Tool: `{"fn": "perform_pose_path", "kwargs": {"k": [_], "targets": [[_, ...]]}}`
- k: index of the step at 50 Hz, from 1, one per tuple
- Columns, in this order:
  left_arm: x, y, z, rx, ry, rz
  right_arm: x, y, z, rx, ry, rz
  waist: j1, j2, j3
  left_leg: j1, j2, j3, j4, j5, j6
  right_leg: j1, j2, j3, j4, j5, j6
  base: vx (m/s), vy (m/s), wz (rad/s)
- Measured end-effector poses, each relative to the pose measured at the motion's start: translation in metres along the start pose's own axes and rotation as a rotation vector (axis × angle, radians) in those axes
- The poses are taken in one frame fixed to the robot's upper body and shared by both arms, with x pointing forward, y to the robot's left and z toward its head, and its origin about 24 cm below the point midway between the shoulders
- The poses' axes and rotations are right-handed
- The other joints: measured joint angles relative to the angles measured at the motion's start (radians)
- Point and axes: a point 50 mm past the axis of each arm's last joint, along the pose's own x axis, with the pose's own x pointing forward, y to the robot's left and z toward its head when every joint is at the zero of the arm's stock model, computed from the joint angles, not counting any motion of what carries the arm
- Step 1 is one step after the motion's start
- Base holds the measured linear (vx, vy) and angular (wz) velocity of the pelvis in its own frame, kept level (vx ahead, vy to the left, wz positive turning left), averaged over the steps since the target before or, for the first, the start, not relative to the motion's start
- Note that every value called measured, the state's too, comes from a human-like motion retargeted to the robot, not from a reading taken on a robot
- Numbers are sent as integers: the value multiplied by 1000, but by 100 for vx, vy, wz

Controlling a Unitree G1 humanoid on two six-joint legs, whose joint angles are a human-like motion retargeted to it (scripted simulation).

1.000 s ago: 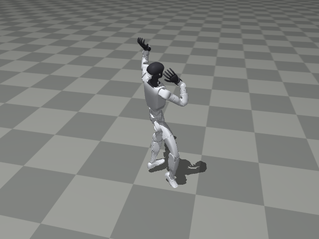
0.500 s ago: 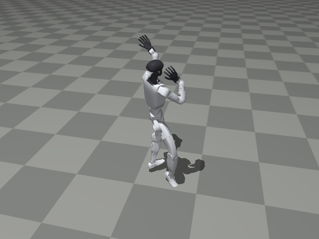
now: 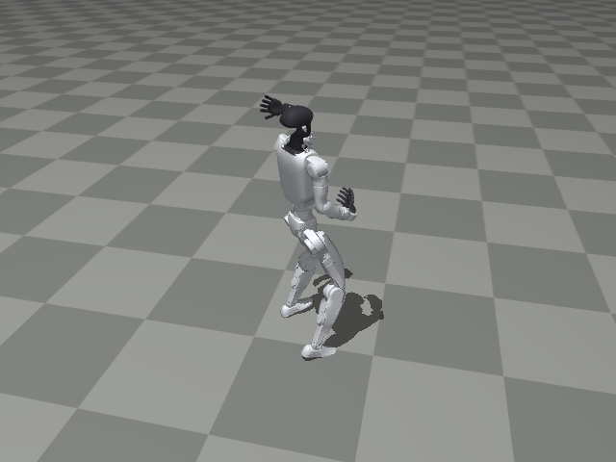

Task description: Dance

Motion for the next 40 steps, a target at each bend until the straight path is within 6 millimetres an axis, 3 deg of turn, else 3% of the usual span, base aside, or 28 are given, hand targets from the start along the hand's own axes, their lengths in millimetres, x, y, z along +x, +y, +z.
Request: {"fn": "perform_pose_path", "kwargs": {"k": [3, 6, 11, 15, 21, 27, 33, 40], "targets": [[-14, -18, 4, 54, -24, 175, -62, 3, -50, 297, 288, 114, -65, 39, -14, -49, 109, -81, 74, -7, -18, 93, 109, -3, -32, -93, 0, 1, -50, 168], [-27, -40, 3, 55, 0, 340, -110, 9, -75, 525, 399, 56, -86, 41, -34, -123, 155, -138, 116, 11, -30, 125, 148, -51, -83, -161, 0, -21, -30, 111], [-48, -71, -1, 106, 75, 471, -177, 16, -92, 720, 416, -338, -98, 33, -63, -223, 223, -186, 123, 94, -41, 103, 200, -105, -116, -183, 0, -25, -21, 68], [-57, -91, 2, 58, 108, 497, -235, 27, -85, 816, 513, -561, -114, 33, -88, -284, 270, -206, 87, 208, -68, 99, 239, -127, -176, -163, 0, -24, -10, 53], [-69, -107, 5, 44, 175, 548, -322, 48, -38, 813, 912, -610, -163, 12, -113, -339, 283, -206, 12, 438, -73, 109, 259, -150, -278, -115, 0, -17, -8, 65], [-79, -121, 10, 21, 253, 560, -379, 61, 31, 779, 1212, -617, -191, -34, -125, -360, 285, -41, -2, 649, -40, 133, 218, -177, -373, -71, 0, -11, -3, 43], [-89, -124, 14, 32, 301, 554, -401, 51, 104, 630, 1348, -752, -236, -53, -145, -367, 323, 166, -6, 830, -5, 135, 192, -179, -410, -45, -6, -7, -2, 10], [-94, -126, 19, 13, 338, 561, -403, 36, 178, 402, 1457, -908, -268, -52, -145, -370, 373, 240, -23, 961, 3, 133, 210, -166, -434, -26, -32, -7, -5, -3]]}}
